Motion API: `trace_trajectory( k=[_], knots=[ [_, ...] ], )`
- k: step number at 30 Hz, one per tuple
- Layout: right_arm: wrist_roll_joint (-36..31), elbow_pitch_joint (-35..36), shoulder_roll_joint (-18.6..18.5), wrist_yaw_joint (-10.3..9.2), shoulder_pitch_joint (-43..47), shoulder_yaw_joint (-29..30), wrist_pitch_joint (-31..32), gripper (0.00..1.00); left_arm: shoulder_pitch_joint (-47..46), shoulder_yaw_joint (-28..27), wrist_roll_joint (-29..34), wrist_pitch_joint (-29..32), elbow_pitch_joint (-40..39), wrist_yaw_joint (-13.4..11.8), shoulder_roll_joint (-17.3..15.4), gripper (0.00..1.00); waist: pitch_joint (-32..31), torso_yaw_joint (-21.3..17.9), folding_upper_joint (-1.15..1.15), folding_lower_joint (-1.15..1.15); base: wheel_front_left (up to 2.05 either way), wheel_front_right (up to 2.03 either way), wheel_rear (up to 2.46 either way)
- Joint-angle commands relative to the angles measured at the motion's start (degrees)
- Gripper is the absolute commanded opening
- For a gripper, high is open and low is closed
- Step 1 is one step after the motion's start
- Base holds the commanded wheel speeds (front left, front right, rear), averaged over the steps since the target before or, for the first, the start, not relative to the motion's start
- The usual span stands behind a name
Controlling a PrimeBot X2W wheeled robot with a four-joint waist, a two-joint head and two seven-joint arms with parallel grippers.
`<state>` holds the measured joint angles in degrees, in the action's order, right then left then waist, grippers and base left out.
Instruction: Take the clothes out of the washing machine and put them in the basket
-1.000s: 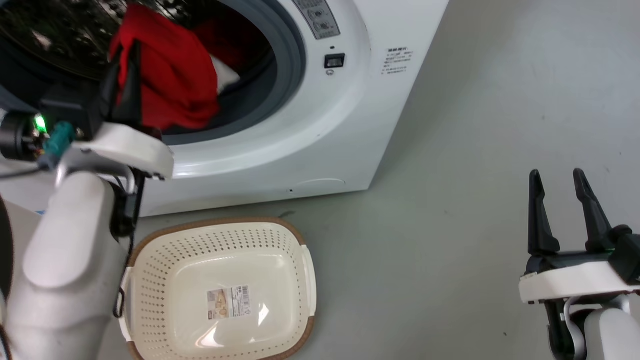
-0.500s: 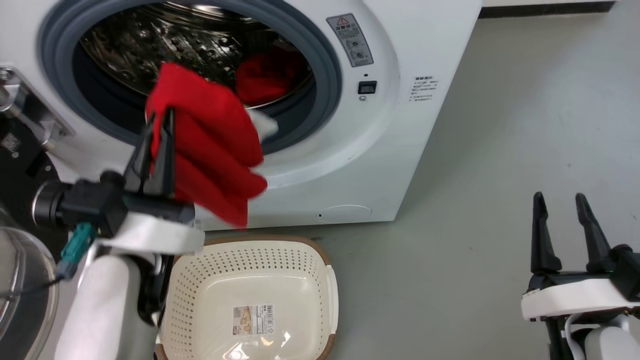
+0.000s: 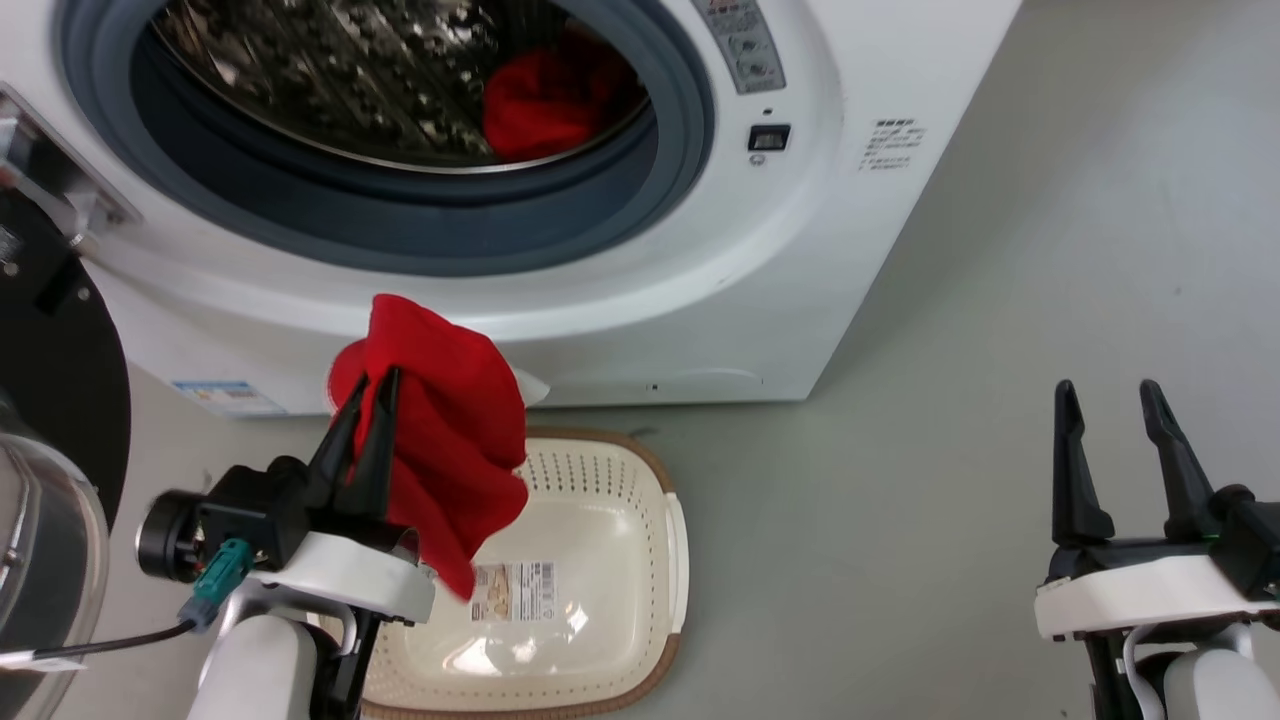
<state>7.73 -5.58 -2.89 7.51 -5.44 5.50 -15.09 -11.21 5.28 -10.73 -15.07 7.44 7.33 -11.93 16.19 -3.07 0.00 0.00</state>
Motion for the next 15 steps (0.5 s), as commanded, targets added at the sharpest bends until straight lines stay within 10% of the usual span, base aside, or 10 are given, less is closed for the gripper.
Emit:
trace_trajectory(
  k=[1,15],
  knots=[
    [-0.2,0.44,0.02,-0.04,-1.03,-0.27,-0.13,1.0,-1.33,-0.1,-0.37,-0.15,2.08,0.02,0.45,0.0,2.85,0.3,0.0,0.0,0.0,0.0,0.0],
    [-0.6,3.03,0.01,-0.04,-7.2,-1.71,-0.13,1.0,-12.68,3.22,-1.49,-0.15,27.42,0.1,-0.1,0.0,20.73,-0.58,0.0,0.0,0.0,0.0,0.0]
  ],
)
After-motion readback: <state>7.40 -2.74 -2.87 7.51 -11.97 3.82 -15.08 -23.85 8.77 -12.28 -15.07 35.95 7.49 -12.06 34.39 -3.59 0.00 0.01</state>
